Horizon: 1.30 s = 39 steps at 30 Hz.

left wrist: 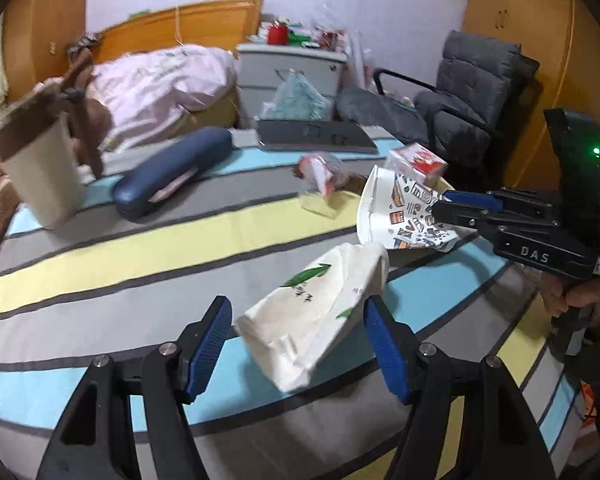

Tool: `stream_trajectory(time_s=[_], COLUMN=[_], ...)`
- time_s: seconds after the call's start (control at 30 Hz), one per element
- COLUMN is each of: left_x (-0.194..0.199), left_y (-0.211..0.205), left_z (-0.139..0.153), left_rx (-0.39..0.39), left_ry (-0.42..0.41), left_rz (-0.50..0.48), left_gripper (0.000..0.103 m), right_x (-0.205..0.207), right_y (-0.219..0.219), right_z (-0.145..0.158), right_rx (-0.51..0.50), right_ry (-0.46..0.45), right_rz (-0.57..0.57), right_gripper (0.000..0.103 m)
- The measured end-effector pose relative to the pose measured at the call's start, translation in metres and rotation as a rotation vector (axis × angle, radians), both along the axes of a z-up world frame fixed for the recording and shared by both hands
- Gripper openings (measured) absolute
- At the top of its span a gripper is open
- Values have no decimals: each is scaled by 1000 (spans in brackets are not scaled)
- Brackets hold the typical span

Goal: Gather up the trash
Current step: 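Grasp the white leaf-print paper bag with the left tool while the right tool grasps the printed paper cup, then carry the paper bag and printed paper cup over the trash bin with both tools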

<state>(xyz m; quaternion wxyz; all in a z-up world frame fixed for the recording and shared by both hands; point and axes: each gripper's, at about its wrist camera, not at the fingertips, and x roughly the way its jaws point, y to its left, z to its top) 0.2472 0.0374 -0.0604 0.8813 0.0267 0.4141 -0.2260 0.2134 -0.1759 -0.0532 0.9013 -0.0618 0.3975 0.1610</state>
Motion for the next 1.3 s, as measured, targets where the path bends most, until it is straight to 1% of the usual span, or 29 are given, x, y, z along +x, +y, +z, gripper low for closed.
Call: stream_trajectory(time_s=[0.07,0.13,0.2,0.3,0.37,0.43,0.47,0.53,0.57,0.63,0.67,0.73,0.83,1.2,1.3], left_x=[2,2,5,10,11,8,7,4,3,2,2,-2,-8,-36,-45], left_y=[-3,-9,-12,-14,-11,-12,-11,-12,-13,-15,-17,-19,-21,-36,-44], left_z=[-2,-3,-7,-11,-13,-13,-13,-9,-8,-7,-7,-6,0,24,30], left_rx=[28,42,44,82,70,71,69,60,62,70,70,79,71,36,41], left_ry=[1,-14,8,6,26,15,12,-5,-7,-4,-4,-15,-37,-88,-107], left_rz=[10,-22,-38,-14,2,7,9,2,1,5,3,9,13,-3,-15], left_gripper=[71,71,72,72,71,69,65,48,44,29,28,23,19,19,19], right_x=[-2,-4,-7,-8,-9,-10,-10,-11,-12,-14,-17,-18,-22,-43,-50], right_y=[-5,-9,-11,-12,-12,-13,-14,-14,-14,-15,-15,-15,-18,-33,-37], right_z=[0,-1,-1,-3,-3,-2,-2,-2,-3,-3,-4,-3,-2,5,9], right_rx=[16,23,28,31,36,49,56,59,61,66,66,68,78,138,149], right_ry=[5,13,15,19,21,20,20,20,20,20,20,18,14,-15,-27], right_rz=[-12,-22,-24,-31,-37,-40,-41,-47,-49,-49,-50,-55,-63,-110,-127], right_gripper=[27,27,27,27,27,27,27,27,27,27,27,27,27,27,27])
